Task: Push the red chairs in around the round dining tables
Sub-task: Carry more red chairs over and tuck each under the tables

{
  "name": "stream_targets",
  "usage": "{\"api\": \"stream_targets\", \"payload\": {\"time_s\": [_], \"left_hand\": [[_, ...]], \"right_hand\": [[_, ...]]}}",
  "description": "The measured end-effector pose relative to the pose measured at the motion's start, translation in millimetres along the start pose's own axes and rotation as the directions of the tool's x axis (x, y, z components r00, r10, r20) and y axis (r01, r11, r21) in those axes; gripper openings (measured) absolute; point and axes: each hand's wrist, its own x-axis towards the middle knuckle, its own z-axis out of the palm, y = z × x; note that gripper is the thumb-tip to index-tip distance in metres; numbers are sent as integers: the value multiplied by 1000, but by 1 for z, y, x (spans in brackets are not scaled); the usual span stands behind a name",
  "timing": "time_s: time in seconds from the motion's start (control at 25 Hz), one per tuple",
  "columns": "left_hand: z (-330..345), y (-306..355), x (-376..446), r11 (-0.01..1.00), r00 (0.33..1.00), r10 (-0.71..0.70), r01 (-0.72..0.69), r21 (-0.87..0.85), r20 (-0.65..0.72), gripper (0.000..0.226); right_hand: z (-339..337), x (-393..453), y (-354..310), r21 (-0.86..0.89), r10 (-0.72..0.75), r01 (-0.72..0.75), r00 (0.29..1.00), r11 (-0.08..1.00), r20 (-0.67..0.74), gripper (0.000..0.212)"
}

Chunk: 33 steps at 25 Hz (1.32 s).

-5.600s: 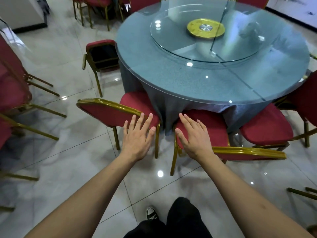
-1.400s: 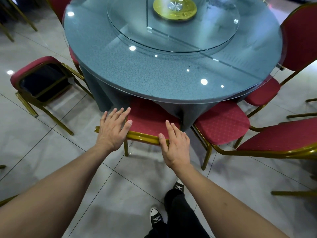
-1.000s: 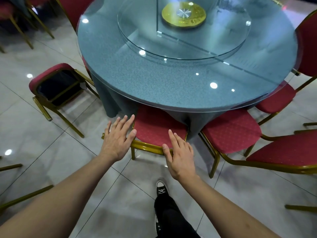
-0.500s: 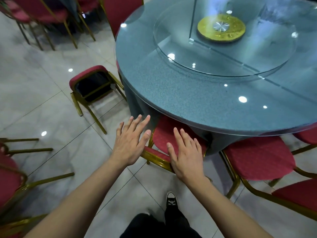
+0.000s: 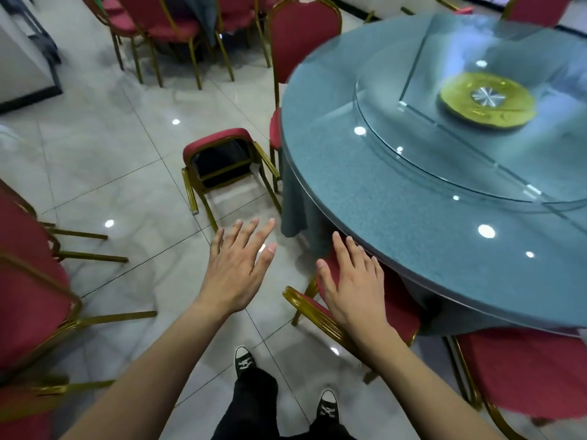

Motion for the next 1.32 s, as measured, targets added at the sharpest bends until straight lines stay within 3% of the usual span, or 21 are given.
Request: {"api": "stream_targets", "payload": {"time_s": [0.24,0.52,0.96,1.32], "left_hand": [[-43,-91,29,998,999,-31,29,-56,-32,83],[-85,-204,64,1000,999,-19,18,-8,-50,82],[-111,-312,123,999,995,-46,43,-32,-87,75],[-158,-418,245,997,993,-69,72,31,-92,70]], "right_hand": [[22,57,-95,-17,-38,38,999,999,7,70],[60,107,-207,-12,-31,31,999,999,-21,68],[110,191,-302,-12,-75,75,997,997,-24,69],[152,337,-398,64,-88,88,996,994,1,68]]}}
